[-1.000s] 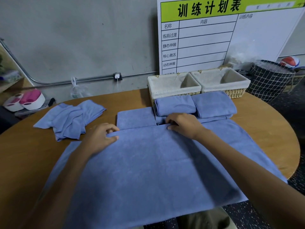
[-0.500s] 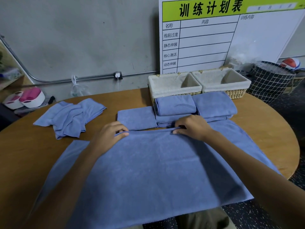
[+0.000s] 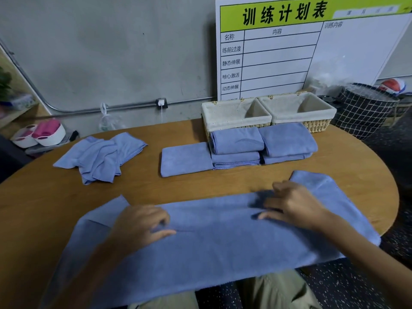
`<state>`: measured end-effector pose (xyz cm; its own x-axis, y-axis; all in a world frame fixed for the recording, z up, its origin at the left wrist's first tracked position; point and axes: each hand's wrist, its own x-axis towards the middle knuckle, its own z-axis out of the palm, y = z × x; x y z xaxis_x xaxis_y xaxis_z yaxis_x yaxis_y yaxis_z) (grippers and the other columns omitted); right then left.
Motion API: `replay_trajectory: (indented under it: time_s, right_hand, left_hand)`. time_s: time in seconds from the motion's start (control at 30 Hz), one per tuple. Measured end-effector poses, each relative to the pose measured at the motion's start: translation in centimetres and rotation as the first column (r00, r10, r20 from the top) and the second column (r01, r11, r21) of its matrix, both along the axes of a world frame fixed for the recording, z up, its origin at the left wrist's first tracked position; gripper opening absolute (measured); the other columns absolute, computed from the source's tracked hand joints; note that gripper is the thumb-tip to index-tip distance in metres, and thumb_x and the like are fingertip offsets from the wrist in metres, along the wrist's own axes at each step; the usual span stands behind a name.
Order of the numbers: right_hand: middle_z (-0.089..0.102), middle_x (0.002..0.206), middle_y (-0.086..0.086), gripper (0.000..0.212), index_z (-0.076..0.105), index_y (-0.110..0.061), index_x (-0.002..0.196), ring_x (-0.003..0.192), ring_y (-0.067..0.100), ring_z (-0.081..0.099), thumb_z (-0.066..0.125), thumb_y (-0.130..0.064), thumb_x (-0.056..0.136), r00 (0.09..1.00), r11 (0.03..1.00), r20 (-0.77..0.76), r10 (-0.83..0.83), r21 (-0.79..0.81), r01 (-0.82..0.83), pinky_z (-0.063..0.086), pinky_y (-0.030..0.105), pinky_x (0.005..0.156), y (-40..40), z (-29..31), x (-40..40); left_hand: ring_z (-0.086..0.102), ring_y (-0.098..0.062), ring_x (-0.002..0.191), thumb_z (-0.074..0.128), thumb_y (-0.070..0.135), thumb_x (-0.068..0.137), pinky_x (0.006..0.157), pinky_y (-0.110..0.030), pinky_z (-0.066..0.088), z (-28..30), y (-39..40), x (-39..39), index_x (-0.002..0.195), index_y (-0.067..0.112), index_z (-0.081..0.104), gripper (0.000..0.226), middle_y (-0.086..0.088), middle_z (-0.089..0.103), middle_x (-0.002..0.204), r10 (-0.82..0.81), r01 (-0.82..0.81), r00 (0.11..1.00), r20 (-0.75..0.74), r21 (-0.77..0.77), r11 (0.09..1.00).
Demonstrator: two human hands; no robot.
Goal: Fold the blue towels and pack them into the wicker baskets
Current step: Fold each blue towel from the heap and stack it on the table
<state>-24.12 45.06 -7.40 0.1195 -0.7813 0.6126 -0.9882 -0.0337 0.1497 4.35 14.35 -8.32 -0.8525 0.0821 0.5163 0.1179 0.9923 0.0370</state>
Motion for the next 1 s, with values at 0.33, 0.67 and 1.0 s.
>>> replay_trajectory:
  time_s: [0.33, 0.67, 1.0]
  right_hand:
    - [0.065, 0.075, -0.006, 0.044, 0.064, -0.02, 0.081, 0.077, 0.018, 0.058, 0.05, -0.057, 0.098, 0.99, 0.993, 0.094, -0.109, 0.058, 0.104, 0.041, 0.038, 0.068, -3.3, -3.4, -2.9]
    - [0.061, 0.064, -0.004, 0.042, 0.068, -0.018, 0.078, 0.055, 0.021, 0.046, 0.053, -0.051, 0.098, 0.982, 0.993, 0.158, -0.103, -0.044, 0.111, 0.032, 0.028, 0.07, -5.8, -1.0, -5.6]
    - [0.055, 0.056, -0.006, 0.045, 0.063, -0.023, 0.066, 0.05, 0.019, 0.049, 0.053, -0.057, 0.094, 0.988, 0.997, 0.136, -0.073, 0.018, 0.072, 0.034, 0.025, 0.056, 0.3, -0.4, -1.6]
  left_hand:
    - [0.039, 0.002, 0.054, 0.053, 0.057, 0.092, 0.043, -0.021, 0.032, -1.7, -1.9, -1.3, 0.069, 0.027, 0.054, 0.038, 0.016, 0.048, 0.061, 0.179, -0.176, 0.983, -0.035, 0.073, 0.982]
    - [0.06, 0.0, 0.075, 0.048, 0.063, 0.095, 0.065, -0.025, 0.047, 0.8, -5.1, -1.6, 0.079, 0.026, 0.066, 0.045, 0.017, 0.062, 0.078, 0.215, -0.205, 0.977, 0.003, 0.312, 0.928]
    - [0.059, 0.003, 0.07, 0.059, 0.066, 0.087, 0.062, -0.015, 0.043, 0.2, -1.0, 3.6, 0.08, 0.025, 0.071, 0.043, 0.02, 0.062, 0.079, 0.106, -0.101, 0.994, -0.018, 0.179, 0.979]
